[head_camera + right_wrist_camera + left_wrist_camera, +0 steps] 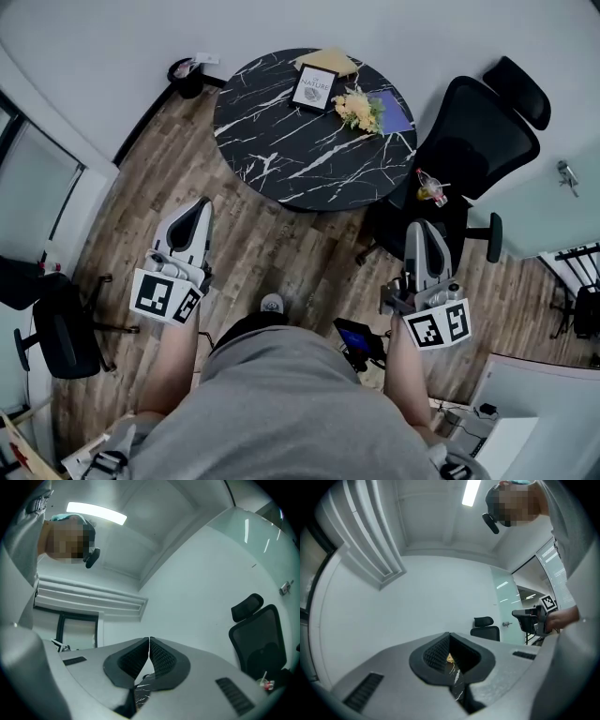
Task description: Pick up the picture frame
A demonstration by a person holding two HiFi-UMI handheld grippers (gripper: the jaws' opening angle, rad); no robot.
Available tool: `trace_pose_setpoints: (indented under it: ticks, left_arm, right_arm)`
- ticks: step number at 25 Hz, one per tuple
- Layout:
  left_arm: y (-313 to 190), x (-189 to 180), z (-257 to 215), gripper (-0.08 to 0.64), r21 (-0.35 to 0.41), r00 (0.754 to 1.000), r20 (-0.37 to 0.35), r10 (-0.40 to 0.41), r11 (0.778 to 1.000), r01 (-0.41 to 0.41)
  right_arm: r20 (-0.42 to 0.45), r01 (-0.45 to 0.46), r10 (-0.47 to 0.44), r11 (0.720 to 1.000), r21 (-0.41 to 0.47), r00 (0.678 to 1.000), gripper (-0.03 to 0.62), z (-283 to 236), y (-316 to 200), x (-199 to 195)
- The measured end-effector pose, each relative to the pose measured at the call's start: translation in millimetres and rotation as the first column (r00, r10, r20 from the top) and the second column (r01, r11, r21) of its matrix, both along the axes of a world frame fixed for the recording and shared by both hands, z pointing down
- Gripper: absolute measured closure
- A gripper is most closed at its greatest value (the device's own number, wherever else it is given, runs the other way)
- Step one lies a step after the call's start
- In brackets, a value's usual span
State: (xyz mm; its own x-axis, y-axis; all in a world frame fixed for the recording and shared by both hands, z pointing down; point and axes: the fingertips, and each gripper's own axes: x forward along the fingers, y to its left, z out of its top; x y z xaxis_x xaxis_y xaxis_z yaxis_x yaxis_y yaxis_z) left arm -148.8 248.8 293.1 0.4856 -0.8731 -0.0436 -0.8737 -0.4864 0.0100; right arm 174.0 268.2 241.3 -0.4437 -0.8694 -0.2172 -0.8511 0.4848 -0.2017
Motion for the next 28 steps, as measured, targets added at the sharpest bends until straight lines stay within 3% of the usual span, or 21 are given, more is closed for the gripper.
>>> trace_pose_setpoints:
  ticks: [11,28]
  left_arm:
    - [-22,-18,2,0.554,0.005,1.000,-0.015,0.025,1.000,-0.025]
    - [-9,-37,12,0.554,-0.020,1.000,-0.017,0.011,1.000,-0.012]
  right_arm:
    - [0.010,-0.029,0.029,1.000,0.013,1.000,0.565,-2,-14,-16]
    - [0.001,-0.025,0.025,1.000,0.002,1.000,0.565,6,-1,-30]
